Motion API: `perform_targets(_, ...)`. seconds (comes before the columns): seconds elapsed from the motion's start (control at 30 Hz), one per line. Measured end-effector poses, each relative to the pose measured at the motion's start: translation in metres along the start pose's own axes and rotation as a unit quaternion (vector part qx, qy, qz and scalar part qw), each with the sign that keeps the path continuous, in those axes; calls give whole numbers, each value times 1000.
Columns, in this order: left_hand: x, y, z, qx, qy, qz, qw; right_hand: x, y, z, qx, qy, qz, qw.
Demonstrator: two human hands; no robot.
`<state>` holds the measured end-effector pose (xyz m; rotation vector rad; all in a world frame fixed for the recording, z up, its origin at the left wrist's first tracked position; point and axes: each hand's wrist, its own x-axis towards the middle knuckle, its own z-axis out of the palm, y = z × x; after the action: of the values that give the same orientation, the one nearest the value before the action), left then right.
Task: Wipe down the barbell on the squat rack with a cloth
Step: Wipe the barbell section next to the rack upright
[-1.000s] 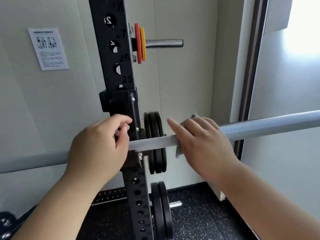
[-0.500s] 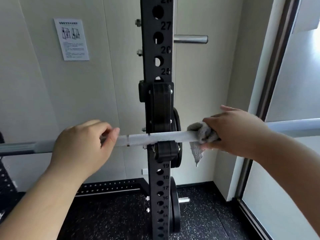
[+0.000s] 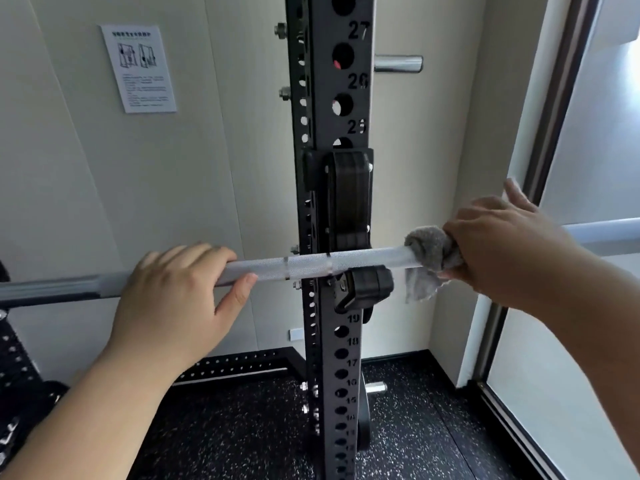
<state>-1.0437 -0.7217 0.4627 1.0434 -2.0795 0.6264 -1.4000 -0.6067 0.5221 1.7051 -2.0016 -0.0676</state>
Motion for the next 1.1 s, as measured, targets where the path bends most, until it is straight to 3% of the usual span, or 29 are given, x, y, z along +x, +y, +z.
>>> perform_targets(0.13,-7,-2,3,14,10,-8,1000,11,-51,18,140,96,-84,982)
perform_targets(0.27,-5,-2,3,5,10,-4,1000,14,-36,34,108,176,-69,976)
perform_targets(0.4,-5,-6,5,9,17,11,1000,2,-2,33,28,161,-37,986)
perform_targets(0.63,2,-9,6,19,-3,24,1000,-11,6,36,-35,107,-63,992)
perform_targets(0.8,12,-14,5,47,-29,56,997,1,15,34,-37,102,-88,990)
perform_targets(0.93,21,-12,0,72,-42,33,996,14,4,26,-35,81,-114,990)
perform_targets(1.1,36,-4,-5,65,-133,-41,988,17,-18,35,3,171,-124,977)
